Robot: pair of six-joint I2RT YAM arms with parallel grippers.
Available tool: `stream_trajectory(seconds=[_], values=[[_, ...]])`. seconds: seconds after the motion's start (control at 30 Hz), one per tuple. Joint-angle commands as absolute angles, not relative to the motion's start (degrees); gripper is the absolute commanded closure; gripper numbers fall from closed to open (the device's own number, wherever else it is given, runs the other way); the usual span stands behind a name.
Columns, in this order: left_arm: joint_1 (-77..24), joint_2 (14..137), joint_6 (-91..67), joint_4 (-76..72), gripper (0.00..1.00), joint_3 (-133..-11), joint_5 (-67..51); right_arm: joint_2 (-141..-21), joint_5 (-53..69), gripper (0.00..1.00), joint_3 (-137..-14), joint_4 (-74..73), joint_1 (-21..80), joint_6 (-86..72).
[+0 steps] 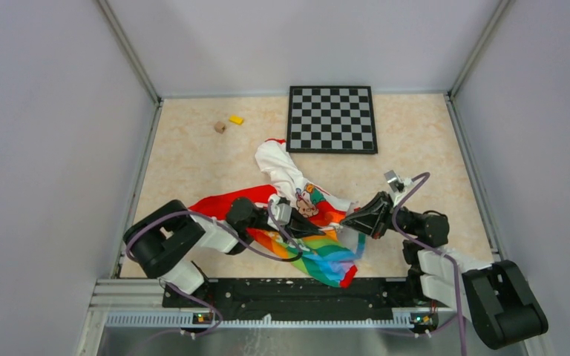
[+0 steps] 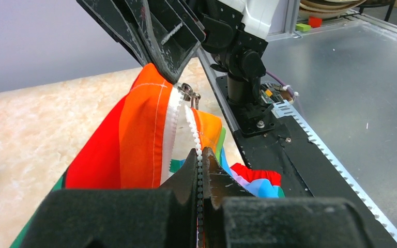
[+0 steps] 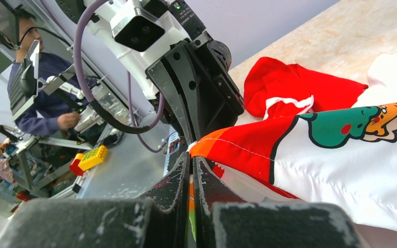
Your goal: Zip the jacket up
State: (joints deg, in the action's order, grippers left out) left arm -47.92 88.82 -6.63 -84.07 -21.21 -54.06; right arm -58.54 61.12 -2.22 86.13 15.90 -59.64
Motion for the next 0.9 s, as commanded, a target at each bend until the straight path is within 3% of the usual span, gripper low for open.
stream_trajectory(seconds=[0.0, 0.87], values=[[-47.79, 90.52, -9.10, -89.11, 1.00, -22.21, -56.12, -58.39, 60.97, 1.00, -2.20, 98.71, 16.58, -58.16], [-47.84, 92.71, -10.95, -90.55, 1.00, -24.33, -56.95, -60.29, 60.89, 1.00, -2.27, 98.80, 16.66, -57.89]])
